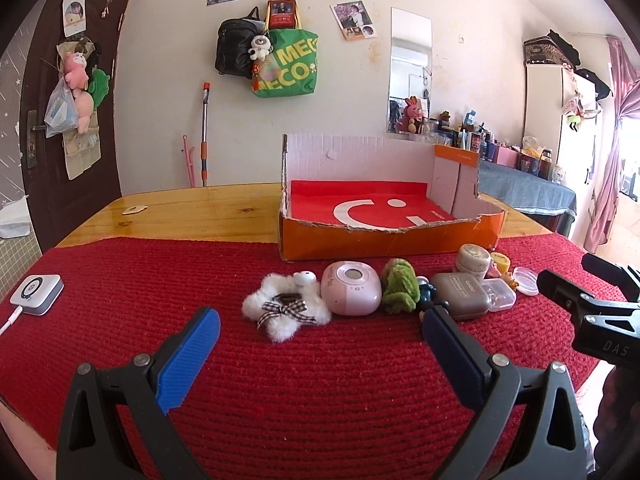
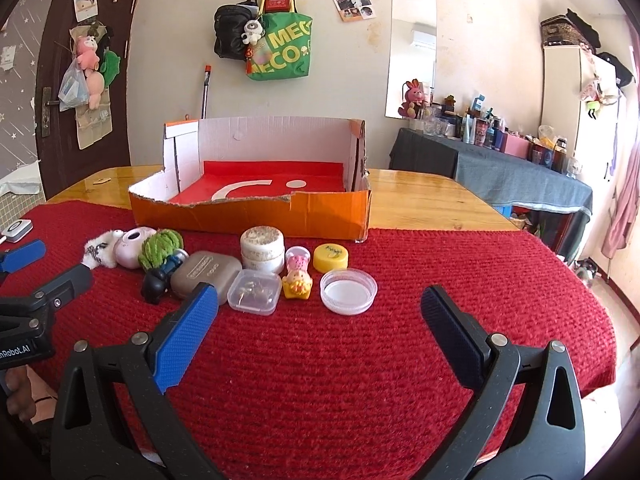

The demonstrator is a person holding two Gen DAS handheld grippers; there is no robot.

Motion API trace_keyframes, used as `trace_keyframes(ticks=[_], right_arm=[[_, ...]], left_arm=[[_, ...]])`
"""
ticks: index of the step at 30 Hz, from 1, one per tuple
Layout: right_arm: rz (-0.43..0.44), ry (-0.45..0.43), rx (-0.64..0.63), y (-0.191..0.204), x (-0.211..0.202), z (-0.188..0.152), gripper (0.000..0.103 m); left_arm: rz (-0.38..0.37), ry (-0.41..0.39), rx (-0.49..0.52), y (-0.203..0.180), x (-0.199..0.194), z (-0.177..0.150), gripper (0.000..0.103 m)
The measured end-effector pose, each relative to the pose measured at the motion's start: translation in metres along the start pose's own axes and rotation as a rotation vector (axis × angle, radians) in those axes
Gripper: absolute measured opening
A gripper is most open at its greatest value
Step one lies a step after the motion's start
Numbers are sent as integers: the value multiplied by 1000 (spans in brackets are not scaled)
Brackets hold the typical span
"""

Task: Organize objects
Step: 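Move left tool toward white fluffy plush while right tool approaches clear round lid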

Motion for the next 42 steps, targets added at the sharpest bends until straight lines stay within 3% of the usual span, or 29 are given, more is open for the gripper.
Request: trace_keyframes(ticks=[4,9,15,21,26,37,42], right_arm=[[9,50,3,-14,13,9,103],[64,152,26,-33,35,14,103],[116,282,74,-57,60,8,103],[122,356,71,-65,70,-5,103],[121,380,60,-68,73,-10,103],[120,369,-21,-63,73,-9,103],[121,356,-48,-61,73,-6,103]], left_arm=[[-42,80,-23,13,15,10,103],[-114,238,-52,27,43,13,103],[-127,366,-24,38,67,2,103],[-50,396,73,51,75,0,103],[-36,405,119,63,75,0,103],[-57,404,207,43,81,-1,102],[-69,413,201,42,86,1,101]])
Point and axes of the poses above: each gripper's, at about its wrist camera, not at the fingertips, and x roughly the way its jaws point, y to its left, z to its top, the point moved 7 cm from there along x, roughly the way its jaws point, and after that the axes turned 2 degrees about -y, right-handed, at the moved point
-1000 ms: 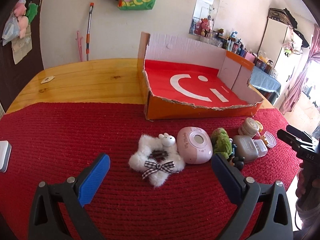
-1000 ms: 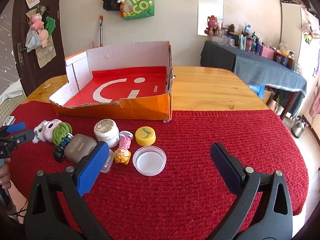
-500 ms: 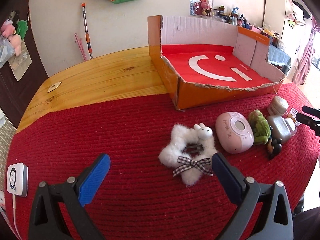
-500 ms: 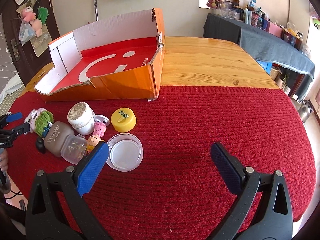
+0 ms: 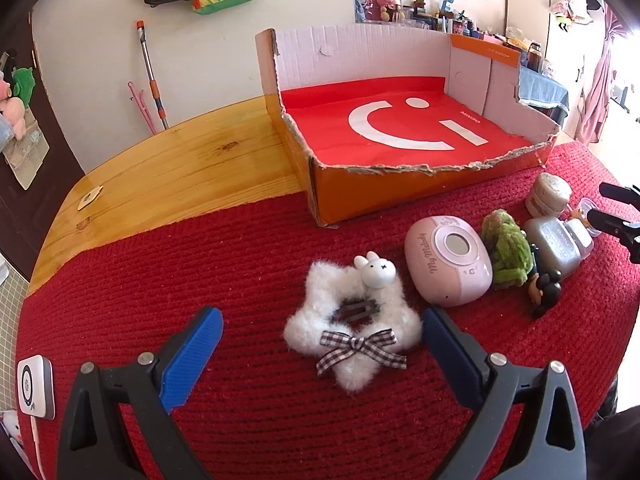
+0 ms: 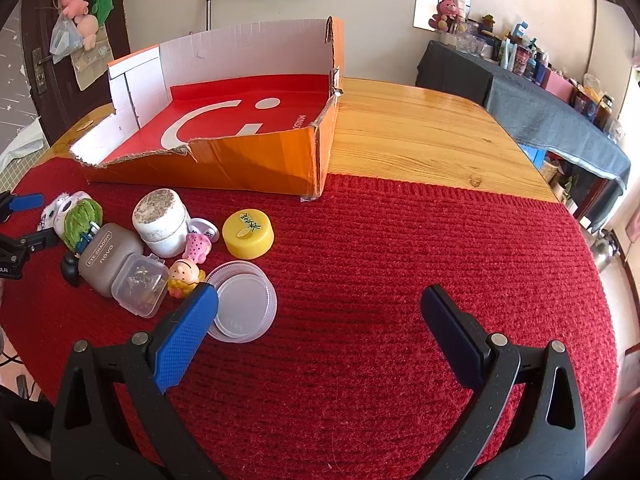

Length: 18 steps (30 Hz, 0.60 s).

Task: Organize objects
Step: 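Move left tool toward white fluffy plush while right tool approaches clear round lid, then close left tool on white plush while right tool closes on clear lid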

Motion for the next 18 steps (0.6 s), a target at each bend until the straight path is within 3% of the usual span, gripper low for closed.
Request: trace_keyframes(ticks=[14,18], right_arm=[[106,-24,-15,16,-10,-2,102],[71,-9,-63,24,-4,-8,100]], left_arm=[[-65,11,-44,3,5,2,92],[-76,7,-40,1,4,2,87]])
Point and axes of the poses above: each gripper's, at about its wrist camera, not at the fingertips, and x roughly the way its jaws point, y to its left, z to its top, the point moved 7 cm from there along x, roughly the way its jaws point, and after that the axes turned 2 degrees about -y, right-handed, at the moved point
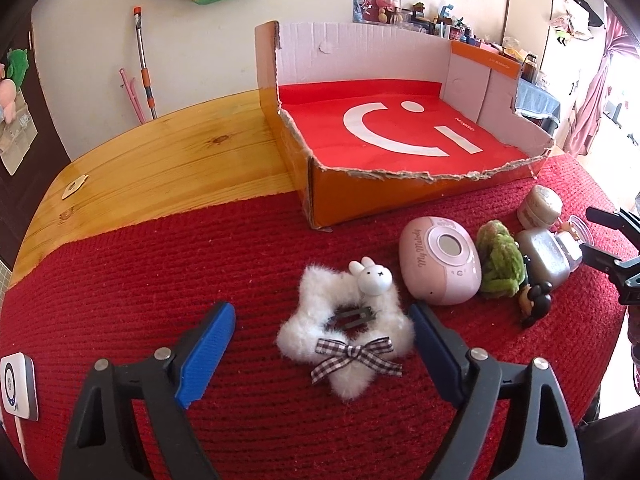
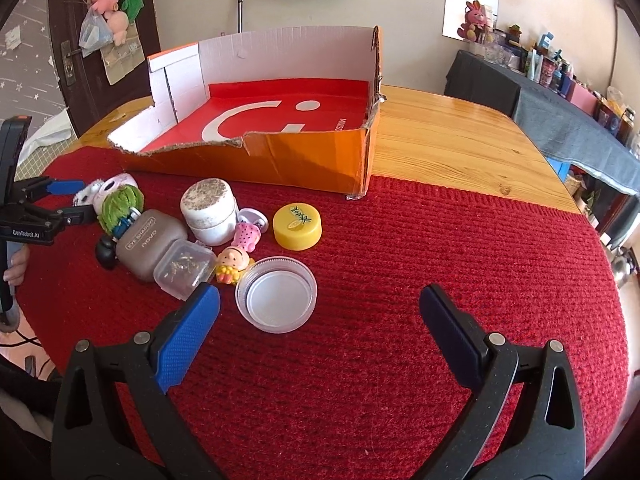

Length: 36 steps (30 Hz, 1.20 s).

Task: Organize objects
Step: 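Close left tool on white plush while right tool closes on clear lid, then carry plush in left tool and lid in right tool into orange box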

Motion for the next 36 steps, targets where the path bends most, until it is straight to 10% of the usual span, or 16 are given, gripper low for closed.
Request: trace_keyframes(ticks=[11,36], right_arm=[[78,-36,-20,16,-2,0,39],[91,-168,3,13,-50,38,39]], left_arm=[[-36,-44,38,-13,-8,-2,61],[-32,-224,12,-6,-74,32,60]])
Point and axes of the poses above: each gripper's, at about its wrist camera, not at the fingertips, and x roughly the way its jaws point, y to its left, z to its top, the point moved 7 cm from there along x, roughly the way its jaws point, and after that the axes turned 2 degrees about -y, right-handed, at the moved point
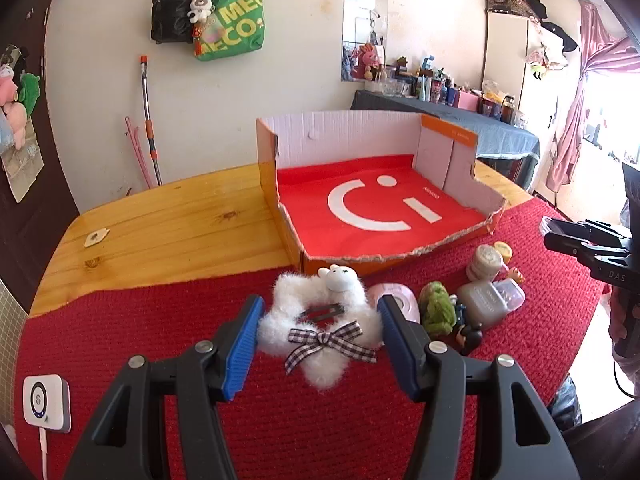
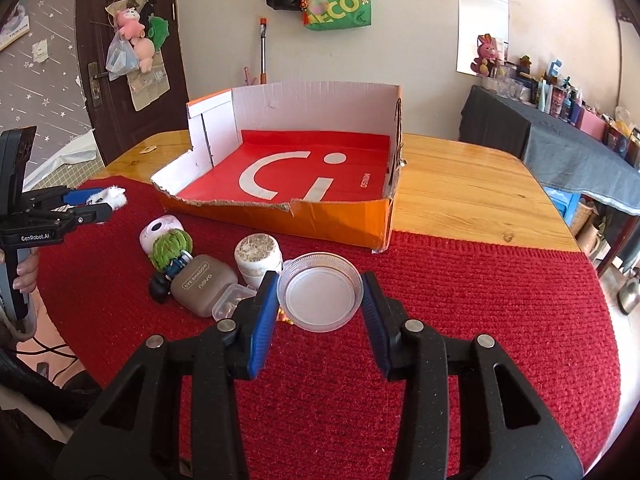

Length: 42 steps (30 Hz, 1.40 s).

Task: Organize objects
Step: 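Carry plush in left tool and lid in right tool into orange box, then lower plush onto box liner and open left tool while right releases lid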

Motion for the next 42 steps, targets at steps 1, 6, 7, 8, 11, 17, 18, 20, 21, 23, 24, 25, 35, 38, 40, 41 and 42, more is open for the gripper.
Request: trace_keyframes(ticks=[1,6,7,8,11,17,18,20,21,23,24,25,35,38,40,41,42], right_arm=[[-1,-10,-7,0,-2,6,39],[-3,-56,-41,-4,-4,40,39],[-5,-61,-50,-5,-3,47,39],[-7,-64,-59,-5,-1,54,39],[-2,-63,-92,-6,9,75,39],[24,17,-142,-5,53,95,39],[30,40,-148,-6,61,96,39],[38,80,-155,-7,78,96,39],[44,101,-158,-8,86,95,39],[51,149,-167,-9,101,93,39],[50,168,-174,-10,107,92,39],[50,186,-183,-11,112,91,39],[52,327,-260,-12,146,76,39],[57,360,-277,-11,152,71,40],[56,374,-294,-10,154,68,40],[57,381,-300,-10,155,67,40],[57,387,-306,-9,156,67,40]], left_arm=[[-3,-16,2,0,-2,7,60],[-16,-63,14,1,-2,41,61],[-21,-67,16,2,1,47,61],[-29,-62,20,1,5,53,61],[-65,-30,23,-2,22,66,60],[-109,78,42,-8,66,77,60],[-111,92,49,-9,72,77,60],[-113,122,67,-11,84,79,60],[-113,135,77,-13,90,79,61],[-112,157,104,-16,99,81,60],[-109,166,121,-18,103,81,61],[-105,176,139,-21,107,81,61],[-119,268,226,-34,137,74,61],[-126,298,238,-37,145,68,61],[-125,316,251,-38,149,65,61],[-123,317,259,-39,150,64,61],[-123,319,265,-39,150,63,61]])
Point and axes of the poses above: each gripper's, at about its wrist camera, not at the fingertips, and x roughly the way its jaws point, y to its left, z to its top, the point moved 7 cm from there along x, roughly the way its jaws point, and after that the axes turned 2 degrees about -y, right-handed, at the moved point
